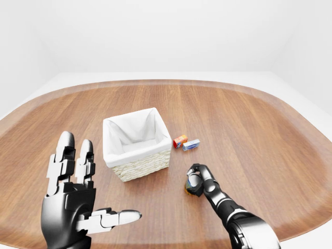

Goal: Pick up the alphabet soup and put it in the basket.

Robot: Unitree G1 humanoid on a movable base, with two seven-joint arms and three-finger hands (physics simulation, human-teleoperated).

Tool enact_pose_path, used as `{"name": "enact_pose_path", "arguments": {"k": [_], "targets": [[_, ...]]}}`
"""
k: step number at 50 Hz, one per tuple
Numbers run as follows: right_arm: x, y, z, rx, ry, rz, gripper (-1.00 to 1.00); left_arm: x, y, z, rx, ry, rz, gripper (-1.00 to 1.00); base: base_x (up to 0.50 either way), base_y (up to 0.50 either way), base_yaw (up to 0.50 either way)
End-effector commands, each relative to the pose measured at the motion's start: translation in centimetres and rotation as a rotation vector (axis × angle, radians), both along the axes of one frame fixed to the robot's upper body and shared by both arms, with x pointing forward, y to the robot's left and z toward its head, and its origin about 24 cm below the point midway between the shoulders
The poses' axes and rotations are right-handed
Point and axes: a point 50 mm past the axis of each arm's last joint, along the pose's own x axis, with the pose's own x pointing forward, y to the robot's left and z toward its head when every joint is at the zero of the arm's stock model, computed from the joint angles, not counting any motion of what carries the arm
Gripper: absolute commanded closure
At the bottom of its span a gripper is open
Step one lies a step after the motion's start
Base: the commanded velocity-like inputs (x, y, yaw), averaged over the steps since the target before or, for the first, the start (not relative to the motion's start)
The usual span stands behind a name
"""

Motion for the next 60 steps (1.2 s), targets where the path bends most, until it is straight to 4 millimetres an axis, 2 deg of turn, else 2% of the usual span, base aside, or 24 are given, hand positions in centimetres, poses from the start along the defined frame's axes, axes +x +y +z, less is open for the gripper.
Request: {"name": "enact_pose_path", "arguments": {"k": [1,16,29,36,48,57,60], "targets": [[-3.8,-1.1,-2.9,0.075,0.132,-0.112,1.0,0.0,0.0,-0.1,0.001,0.0,-0.001,-1.0,0.0,0.0,0.0],[-2.5,-1.9,-1.9,0.108,0.084,-0.149,1.0,0.0,-0.2,-0.1,0.003,0.003,-0.007,-1.0,0.0,0.0,0.0],[-0.7,-2.7,-0.2,0.179,-0.02,-0.183,1.0,0.2,-0.3,-0.2,0.004,0.007,-0.013,-1.0,0.0,0.0,0.0],[0.1,-2.6,1.6,0.238,-0.137,-0.166,1.0,0.1,-0.3,-0.1,0.003,0.005,-0.012,-1.0,0.0,0.0,0.0],[0.8,-1.4,5.5,0.346,-0.348,-0.105,1.0,0.2,-0.2,-0.2,0.005,0.006,-0.01,-1.0,0.0,0.0,0.0],[0.7,-1.6,5.9,0.365,-0.367,-0.108,1.0,0.2,-0.1,-0.1,0.003,0.006,-0.008,-1.0,0.0,0.0,0.0],[0.8,-1.7,6.6,0.377,-0.404,-0.103,1.0,0.0,-0.2,-0.1,0.003,0.003,-0.009,-1.0,0.0,0.0,0.0]]}}
